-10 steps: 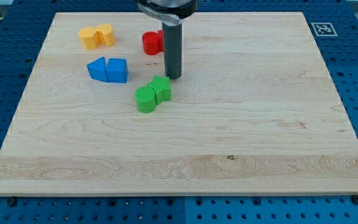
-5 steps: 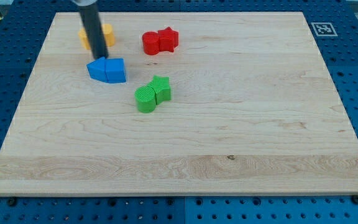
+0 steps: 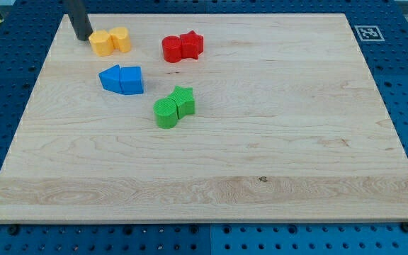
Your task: Point your arm closer to the yellow hexagon
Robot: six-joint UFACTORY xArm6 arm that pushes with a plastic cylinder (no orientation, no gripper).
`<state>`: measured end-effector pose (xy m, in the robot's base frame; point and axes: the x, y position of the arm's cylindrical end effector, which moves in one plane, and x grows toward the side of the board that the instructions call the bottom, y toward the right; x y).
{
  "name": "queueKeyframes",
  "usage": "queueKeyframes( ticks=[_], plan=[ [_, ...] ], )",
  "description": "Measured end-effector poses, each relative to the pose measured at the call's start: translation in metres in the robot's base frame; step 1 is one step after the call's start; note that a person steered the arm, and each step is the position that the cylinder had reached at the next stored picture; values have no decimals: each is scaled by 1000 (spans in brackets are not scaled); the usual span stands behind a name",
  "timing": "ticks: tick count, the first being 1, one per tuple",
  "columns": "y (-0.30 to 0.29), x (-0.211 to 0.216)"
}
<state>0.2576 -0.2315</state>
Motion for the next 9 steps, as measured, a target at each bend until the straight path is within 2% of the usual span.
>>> queueKeyframes(
  ticks=[1,3,5,8,9],
  plan=[
    [14,-26],
    [45,-39],
    [-1,-30],
    [14,-8],
    [42,-3]
  ],
)
